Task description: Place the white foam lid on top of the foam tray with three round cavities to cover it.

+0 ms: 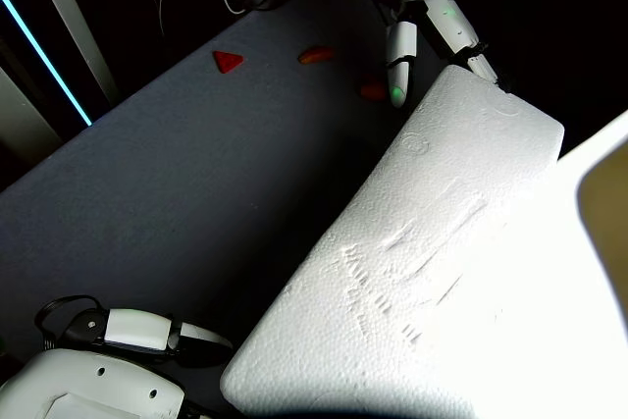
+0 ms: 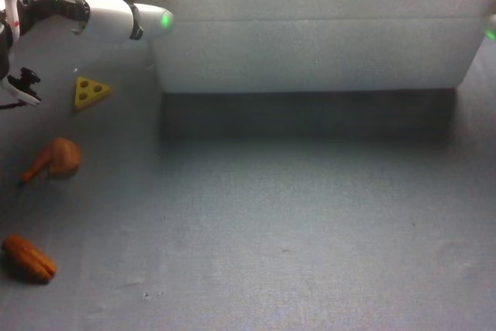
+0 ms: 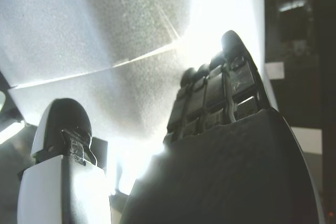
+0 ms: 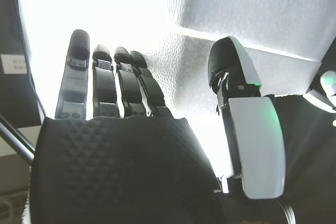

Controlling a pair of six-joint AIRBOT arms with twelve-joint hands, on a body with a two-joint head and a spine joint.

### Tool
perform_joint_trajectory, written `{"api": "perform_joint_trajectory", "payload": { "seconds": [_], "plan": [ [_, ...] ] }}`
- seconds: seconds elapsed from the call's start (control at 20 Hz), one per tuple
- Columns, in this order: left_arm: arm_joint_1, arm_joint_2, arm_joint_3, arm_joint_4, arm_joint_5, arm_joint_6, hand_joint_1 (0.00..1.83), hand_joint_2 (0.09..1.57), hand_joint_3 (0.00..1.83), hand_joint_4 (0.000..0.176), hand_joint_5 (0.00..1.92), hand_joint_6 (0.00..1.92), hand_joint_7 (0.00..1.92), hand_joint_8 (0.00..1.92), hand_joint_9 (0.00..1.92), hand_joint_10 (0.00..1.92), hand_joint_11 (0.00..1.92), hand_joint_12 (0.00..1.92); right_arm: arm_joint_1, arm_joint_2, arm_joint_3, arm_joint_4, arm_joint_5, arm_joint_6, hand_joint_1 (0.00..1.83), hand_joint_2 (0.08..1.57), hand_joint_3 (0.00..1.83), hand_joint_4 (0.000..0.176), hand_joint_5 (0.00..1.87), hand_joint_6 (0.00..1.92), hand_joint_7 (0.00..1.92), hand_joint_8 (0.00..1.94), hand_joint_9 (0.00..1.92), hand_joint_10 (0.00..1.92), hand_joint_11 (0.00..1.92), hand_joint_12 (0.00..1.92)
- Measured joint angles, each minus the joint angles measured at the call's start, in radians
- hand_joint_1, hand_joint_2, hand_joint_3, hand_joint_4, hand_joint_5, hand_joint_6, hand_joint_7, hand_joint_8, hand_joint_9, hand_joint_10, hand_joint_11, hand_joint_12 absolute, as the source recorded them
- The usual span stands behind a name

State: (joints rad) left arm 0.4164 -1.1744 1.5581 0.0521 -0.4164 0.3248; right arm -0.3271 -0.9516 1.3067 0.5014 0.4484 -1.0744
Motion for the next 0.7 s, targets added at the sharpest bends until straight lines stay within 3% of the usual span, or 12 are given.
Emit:
{"api": "perform_joint_trajectory", "payload": {
  "seconds": [0.1,0.15,0.25,0.3,0.35,0.45,0.65,0.7],
  "plan": [
    [0.000,0.000,0.000,-0.003,0.001,0.007,0.48,1.10,0.00,0.003,0.00,0.00,0.00,0.00,0.00,0.00,0.00,0.21,0.000,0.000,0.001,0.000,0.000,0.000,0.50,1.20,0.00,0.000,0.00,0.00,0.00,0.00,0.00,0.00,0.00,0.00],
    [0.000,-0.001,0.002,-0.006,0.001,0.007,0.48,1.09,0.00,0.019,0.00,0.00,0.00,0.00,0.00,0.00,0.00,0.19,0.000,0.000,0.001,0.002,-0.001,-0.001,0.51,1.21,0.00,0.000,0.00,0.00,0.00,0.00,0.00,0.00,0.00,0.00],
    [0.002,-0.002,0.002,-0.011,0.000,0.014,0.48,1.06,0.00,0.043,0.00,0.00,0.00,0.00,0.00,0.00,0.00,0.39,0.000,0.000,0.001,0.009,-0.001,-0.009,0.46,1.19,0.00,0.000,0.00,0.00,0.00,0.00,0.00,0.00,0.05,0.03],
    [0.005,-0.002,0.002,-0.014,-0.002,0.014,0.48,1.05,0.00,0.064,0.00,0.00,0.00,0.00,0.00,0.00,0.00,0.49,0.000,0.000,0.001,0.010,-0.001,-0.016,0.46,1.21,0.00,0.000,0.00,0.00,0.00,0.00,0.00,0.00,0.03,0.03],
    [0.008,-0.002,0.002,-0.014,-0.003,0.014,0.48,1.05,0.00,0.077,0.00,0.00,0.00,0.00,0.00,0.00,0.00,0.51,0.001,0.000,0.001,0.013,-0.001,-0.018,0.47,1.22,0.00,0.000,0.00,0.00,0.00,0.00,0.00,0.00,0.01,0.03],
    [0.008,-0.002,0.002,-0.014,-0.003,0.014,0.48,1.03,0.00,0.089,0.00,0.00,0.00,0.00,0.00,0.00,0.00,0.44,0.001,0.000,-0.002,0.019,0.001,-0.024,0.52,1.22,0.00,0.000,0.00,0.00,0.00,0.00,0.00,0.00,0.00,0.00],
    [0.008,-0.002,0.002,-0.014,-0.003,0.015,0.46,1.04,0.00,0.114,0.00,0.00,0.00,0.00,0.00,0.00,0.00,0.60,0.001,0.000,-0.008,0.027,0.004,-0.044,0.48,1.23,0.00,0.000,0.00,0.00,0.00,0.00,0.00,0.00,0.00,0.00],
    [0.008,-0.002,0.002,-0.014,-0.002,0.015,0.46,1.04,0.00,0.106,0.00,0.00,0.00,0.00,0.00,0.00,0.00,0.57,0.001,0.000,-0.009,0.030,0.004,-0.045,0.47,1.23,0.00,0.000,0.00,0.00,0.00,0.00,0.00,0.00,0.01,0.00]
  ]
}}
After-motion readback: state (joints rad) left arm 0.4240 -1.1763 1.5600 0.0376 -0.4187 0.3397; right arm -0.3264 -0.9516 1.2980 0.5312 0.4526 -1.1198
